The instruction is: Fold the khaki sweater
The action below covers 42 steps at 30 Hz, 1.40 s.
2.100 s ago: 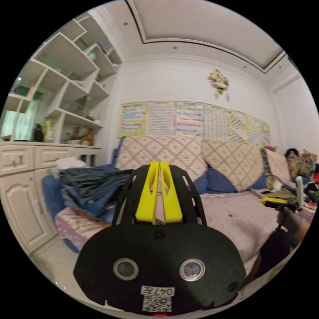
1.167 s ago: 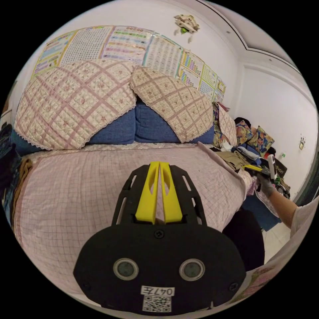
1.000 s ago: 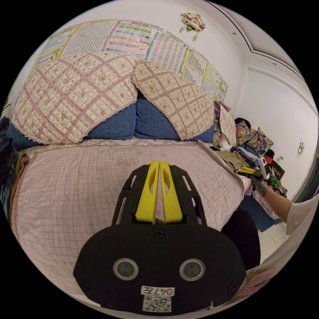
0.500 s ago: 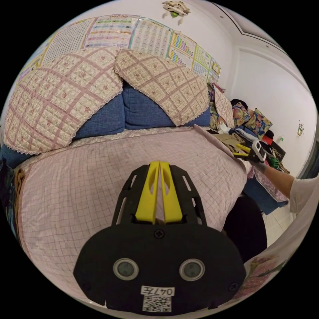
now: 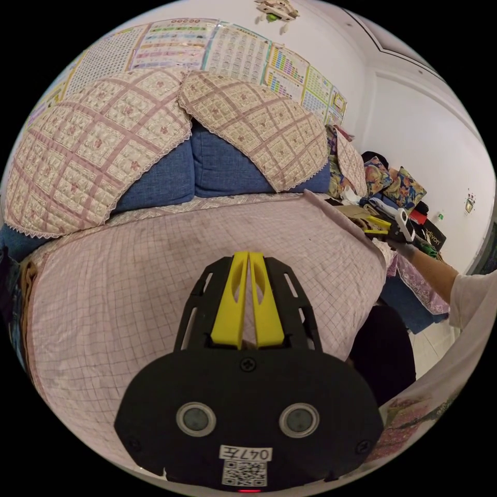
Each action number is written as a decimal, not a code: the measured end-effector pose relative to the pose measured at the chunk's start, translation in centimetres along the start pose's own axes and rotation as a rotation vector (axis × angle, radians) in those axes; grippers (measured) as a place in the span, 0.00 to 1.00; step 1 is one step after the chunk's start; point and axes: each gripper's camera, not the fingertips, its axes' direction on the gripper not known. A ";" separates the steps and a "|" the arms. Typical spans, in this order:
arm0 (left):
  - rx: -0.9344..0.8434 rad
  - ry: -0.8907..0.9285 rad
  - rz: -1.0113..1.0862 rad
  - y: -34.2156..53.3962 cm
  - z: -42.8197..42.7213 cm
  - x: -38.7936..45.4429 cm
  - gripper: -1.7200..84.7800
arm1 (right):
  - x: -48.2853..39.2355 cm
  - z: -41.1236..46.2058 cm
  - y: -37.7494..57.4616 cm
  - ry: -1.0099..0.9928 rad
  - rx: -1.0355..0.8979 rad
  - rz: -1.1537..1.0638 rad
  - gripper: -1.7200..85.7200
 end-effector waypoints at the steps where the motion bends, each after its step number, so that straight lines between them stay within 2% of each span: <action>1: -0.002 0.001 0.000 0.1 0.1 -0.1 0.01 | 0.9 0.5 -0.2 -0.060 -0.014 -0.006 0.16; 4: -0.005 0.007 0.001 0.8 0.3 -0.5 0.01 | 3.1 1.9 -0.8 -0.191 -0.041 -0.006 0.16; 7: -0.017 0.002 0.010 1.5 0.4 -1.1 0.01 | 5.1 3.2 -1.8 -0.360 -0.071 0.010 0.10; 10: -0.025 -0.008 0.013 2.3 0.0 -1.9 0.01 | 7.7 3.3 -2.6 -0.440 -0.094 0.103 0.07; 12: -0.029 -0.008 0.010 2.9 -0.6 -2.8 0.01 | 9.6 2.1 -2.6 -0.417 -0.051 0.208 0.06; 17: -0.026 0.010 -0.008 4.4 -2.7 -5.4 0.01 | 14.5 -4.6 -1.8 -0.313 0.150 0.474 0.05; 22: -0.001 0.067 -0.062 6.0 -6.2 -9.1 0.01 | 16.1 -14.6 -1.2 -0.294 0.380 0.550 0.05; 26: 0.036 0.195 -0.140 7.8 -9.9 -13.3 0.01 | 14.6 -23.7 -1.8 -0.439 0.557 0.508 0.05; 30: 0.018 0.335 -0.179 9.4 -13.2 -16.6 0.01 | 10.3 -29.2 -5.3 -0.608 0.601 0.377 0.05; 31: 0.021 0.320 -0.181 9.6 -14.0 -16.9 0.01 | 8.4 -30.3 -7.0 -0.671 0.603 0.328 0.05; 34: 0.105 0.116 -0.202 10.6 -20.7 -19.1 0.01 | 2.8 -31.9 -12.2 -0.797 0.608 0.203 0.05; 36: 0.245 -0.071 -0.291 12.4 -28.0 -22.0 0.01 | -0.7 -32.7 -15.6 -0.836 0.636 0.135 0.05; 39: 0.426 -0.297 -0.430 16.1 -36.8 -24.9 0.01 | -6.2 -34.8 -20.7 -0.915 0.790 0.021 0.05; 42: 0.582 -0.407 -0.541 19.7 -43.8 -26.7 0.01 | -12.4 -38.5 -23.8 -0.941 0.982 -0.210 0.06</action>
